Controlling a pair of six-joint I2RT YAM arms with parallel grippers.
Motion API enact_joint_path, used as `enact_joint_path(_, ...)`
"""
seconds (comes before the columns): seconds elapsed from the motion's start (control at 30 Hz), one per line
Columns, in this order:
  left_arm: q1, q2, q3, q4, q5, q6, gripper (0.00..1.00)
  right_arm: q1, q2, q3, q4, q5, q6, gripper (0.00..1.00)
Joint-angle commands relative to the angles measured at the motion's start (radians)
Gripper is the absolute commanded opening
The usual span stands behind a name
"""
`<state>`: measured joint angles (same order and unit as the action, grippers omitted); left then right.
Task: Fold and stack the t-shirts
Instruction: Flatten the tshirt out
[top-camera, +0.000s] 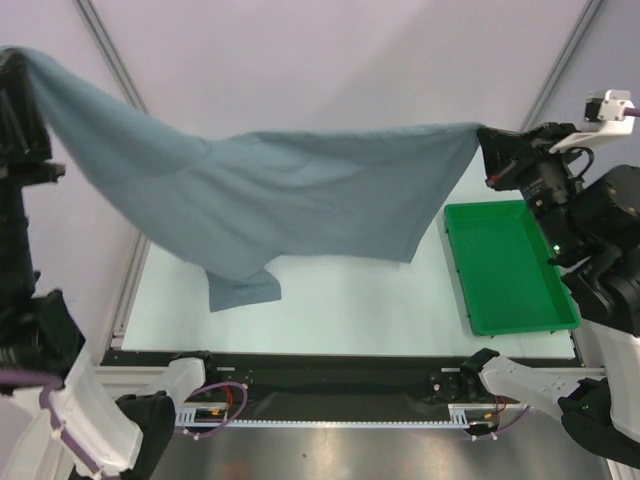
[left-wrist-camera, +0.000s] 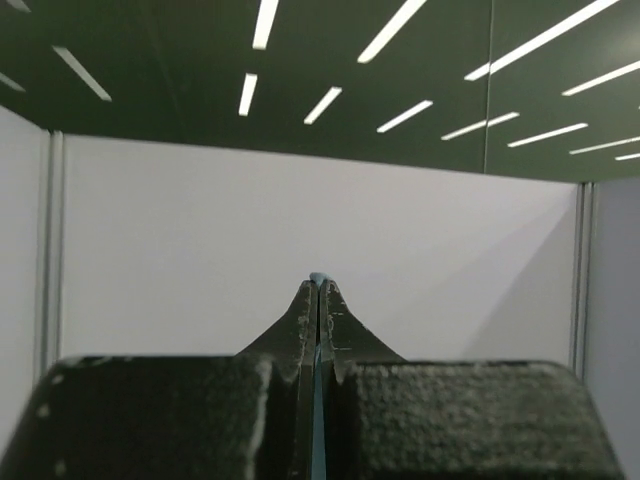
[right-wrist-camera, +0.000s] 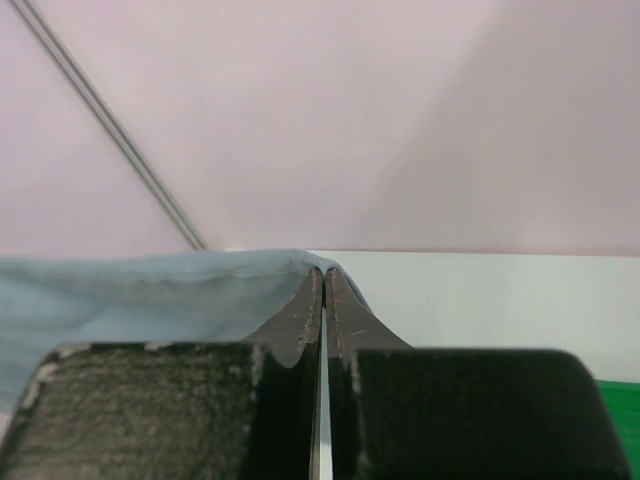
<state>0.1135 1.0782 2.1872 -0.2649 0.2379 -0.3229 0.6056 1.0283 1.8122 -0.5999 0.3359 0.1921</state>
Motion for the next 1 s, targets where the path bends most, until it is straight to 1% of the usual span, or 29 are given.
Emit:
enact_joint_path(0.0,0.005,-0.004,0.026,-0.005,-0.080,0.027,0.00,0.010,0.000,0.065,-0.101,-0.040,0.052,0.00)
enact_joint_path(0.1,0.005,-0.018,0.043,0.030,-0.114,0.025,0.00,0.008,-0.007,0.091,-0.107,-0.041,0.049,0.00)
enact_joint_path(0.17,0.005,0.005,0.066,0.050,-0.121,0.027,0.00,0.008,0.003,0.099,-0.091,-0.029,0.029,0.00)
enact_joint_path(0.23,0.005,0.041,0.088,0.065,-0.111,0.027,0.00,0.008,0.030,0.090,-0.066,-0.018,0.011,0.00)
enact_joint_path(0.3,0.005,0.110,0.086,0.078,-0.080,0.022,0.00,0.006,0.073,0.050,-0.008,-0.002,-0.006,0.00)
enact_joint_path(0.33,0.003,0.133,0.069,0.096,-0.065,0.015,0.00,0.008,0.090,0.032,0.020,0.000,-0.016,0.00)
enact_joint_path(0.4,0.005,0.198,0.019,0.139,-0.014,0.007,0.00,0.003,0.119,-0.048,0.127,0.009,-0.039,0.00)
enact_joint_path(0.43,0.005,0.218,-0.048,0.189,0.000,-0.001,0.00,-0.003,0.156,-0.082,0.165,0.012,-0.049,0.00)
enact_joint_path(0.47,0.005,0.270,-0.079,0.214,0.012,-0.002,0.00,-0.013,0.174,-0.137,0.245,0.011,-0.052,0.00)
enact_joint_path(0.5,0.005,0.304,-0.099,0.225,0.021,-0.002,0.00,-0.058,0.203,-0.157,0.273,0.000,-0.034,0.00)
enact_joint_path(0.57,-0.011,0.385,-0.121,0.217,0.041,0.022,0.00,-0.105,0.289,-0.195,0.346,-0.034,-0.011,0.00)
enact_joint_path(0.6,-0.014,0.470,-0.129,0.208,0.052,0.048,0.00,-0.137,0.318,-0.233,0.367,-0.037,0.003,0.00)
enact_joint_path(0.63,-0.029,0.511,-0.133,0.201,0.046,0.067,0.00,-0.153,0.378,-0.255,0.386,-0.038,0.012,0.00)
enact_joint_path(0.67,-0.037,0.549,-0.136,0.193,0.040,0.082,0.00,-0.167,0.403,-0.275,0.419,-0.055,0.020,0.00)
enact_joint_path(0.7,-0.044,0.643,-0.135,0.182,0.041,0.096,0.00,-0.191,0.426,-0.316,0.442,-0.066,0.027,0.00)
enact_joint_path(0.8,-0.063,0.771,-0.139,0.173,0.043,0.108,0.00,-0.222,0.531,-0.375,0.544,-0.092,0.035,0.00)
enact_joint_path(0.83,-0.077,0.867,-0.135,0.176,0.023,0.116,0.00,-0.248,0.562,-0.381,0.555,-0.100,0.038,0.00)
enact_joint_path(0.87,-0.078,0.922,-0.110,0.168,0.021,0.117,0.00,-0.260,0.622,-0.378,0.571,-0.107,0.047,0.00)
enact_joint_path(0.9,-0.080,0.980,-0.072,0.127,0.023,0.123,0.00,-0.274,0.651,-0.373,0.578,-0.116,0.046,0.00)
enact_joint_path(0.93,-0.081,1.106,0.013,0.112,0.026,0.122,0.00,-0.296,0.679,-0.358,0.583,-0.126,0.041,0.00)
enact_joint_path(0.97,-0.080,1.223,0.116,0.077,0.041,0.120,0.00,-0.317,0.743,-0.338,0.591,-0.150,0.027,0.00)
